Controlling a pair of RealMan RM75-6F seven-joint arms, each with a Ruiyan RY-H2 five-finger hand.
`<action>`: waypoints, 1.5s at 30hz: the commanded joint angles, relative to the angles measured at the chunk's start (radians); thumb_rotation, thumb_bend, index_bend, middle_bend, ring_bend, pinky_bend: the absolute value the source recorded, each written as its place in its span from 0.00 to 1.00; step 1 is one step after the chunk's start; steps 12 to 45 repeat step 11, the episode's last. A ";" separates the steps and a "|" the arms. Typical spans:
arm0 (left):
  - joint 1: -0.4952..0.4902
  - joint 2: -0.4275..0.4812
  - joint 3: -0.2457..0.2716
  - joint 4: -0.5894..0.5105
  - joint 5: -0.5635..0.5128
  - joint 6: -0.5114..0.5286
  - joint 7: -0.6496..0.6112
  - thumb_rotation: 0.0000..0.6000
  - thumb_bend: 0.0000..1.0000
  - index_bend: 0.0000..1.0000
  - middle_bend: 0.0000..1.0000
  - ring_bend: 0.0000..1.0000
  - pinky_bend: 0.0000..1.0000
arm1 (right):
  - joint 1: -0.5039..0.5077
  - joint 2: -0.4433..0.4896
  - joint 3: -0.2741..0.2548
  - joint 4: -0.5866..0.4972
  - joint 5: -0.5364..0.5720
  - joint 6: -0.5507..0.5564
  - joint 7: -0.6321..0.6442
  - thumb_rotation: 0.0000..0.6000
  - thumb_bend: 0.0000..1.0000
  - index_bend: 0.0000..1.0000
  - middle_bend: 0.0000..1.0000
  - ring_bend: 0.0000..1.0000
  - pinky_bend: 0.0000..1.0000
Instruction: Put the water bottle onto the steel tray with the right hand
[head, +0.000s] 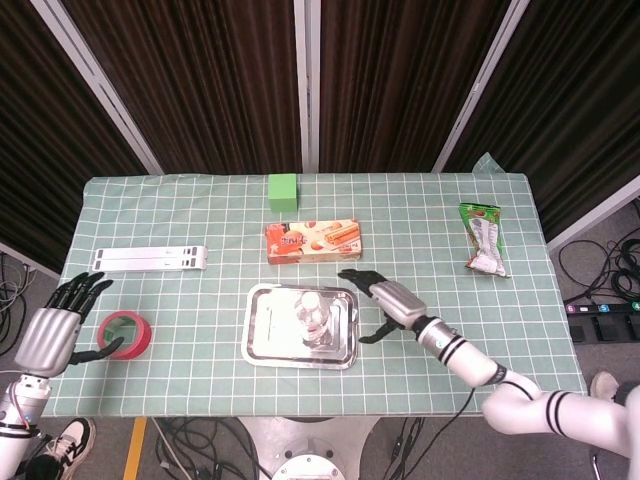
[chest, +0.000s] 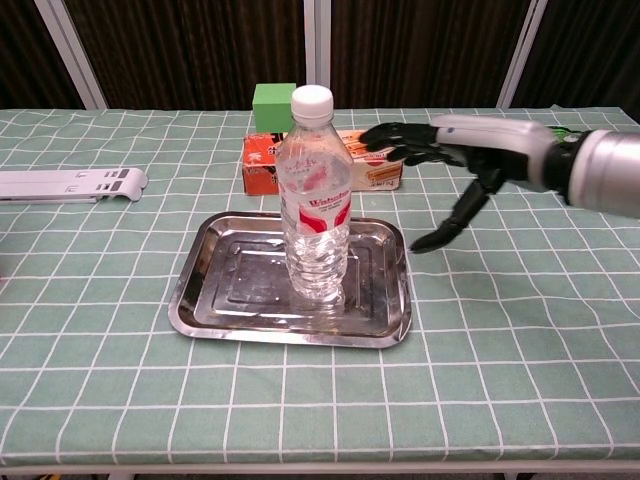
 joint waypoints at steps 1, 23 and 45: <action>-0.001 0.005 -0.004 -0.012 0.003 0.006 0.009 0.70 0.22 0.18 0.19 0.10 0.16 | -0.161 0.256 -0.096 -0.237 0.215 0.216 -0.544 1.00 0.00 0.00 0.00 0.00 0.00; -0.007 -0.003 -0.006 -0.006 0.015 0.010 0.008 0.70 0.22 0.18 0.19 0.10 0.16 | -0.407 0.143 -0.120 -0.036 0.111 0.615 -0.609 1.00 0.00 0.00 0.03 0.00 0.00; -0.007 -0.003 -0.006 -0.006 0.015 0.010 0.008 0.70 0.22 0.18 0.19 0.10 0.16 | -0.407 0.143 -0.120 -0.036 0.111 0.615 -0.609 1.00 0.00 0.00 0.03 0.00 0.00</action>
